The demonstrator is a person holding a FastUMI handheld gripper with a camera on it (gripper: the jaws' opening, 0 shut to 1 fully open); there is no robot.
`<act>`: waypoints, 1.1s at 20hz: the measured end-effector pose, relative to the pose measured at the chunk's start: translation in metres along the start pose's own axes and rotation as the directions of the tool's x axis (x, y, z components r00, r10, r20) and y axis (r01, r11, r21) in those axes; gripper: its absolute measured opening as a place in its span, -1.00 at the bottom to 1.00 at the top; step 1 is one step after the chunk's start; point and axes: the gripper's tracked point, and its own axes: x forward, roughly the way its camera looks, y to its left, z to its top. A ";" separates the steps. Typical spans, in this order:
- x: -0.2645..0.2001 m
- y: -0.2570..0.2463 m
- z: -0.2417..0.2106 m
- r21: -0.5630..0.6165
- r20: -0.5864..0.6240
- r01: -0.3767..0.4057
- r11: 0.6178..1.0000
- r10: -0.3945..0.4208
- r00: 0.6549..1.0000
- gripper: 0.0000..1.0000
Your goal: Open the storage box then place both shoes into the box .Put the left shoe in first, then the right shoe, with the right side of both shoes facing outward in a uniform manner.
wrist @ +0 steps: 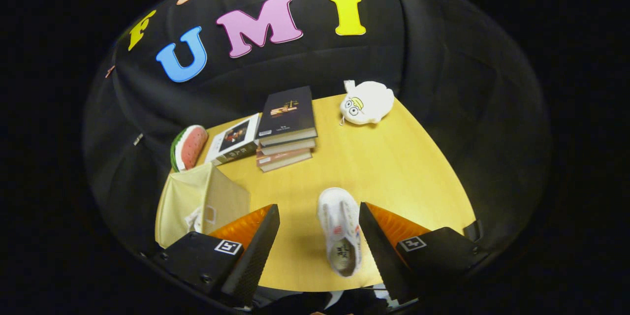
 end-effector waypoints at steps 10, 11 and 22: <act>0.028 -0.052 -0.091 -0.080 -0.169 -0.041 0.996 0.027 0.985 0.97; 0.032 -0.053 -0.098 -0.086 -0.182 -0.046 0.995 0.029 0.983 0.97; 0.084 -0.049 -0.135 -0.125 -0.273 -0.089 0.988 0.052 0.961 0.94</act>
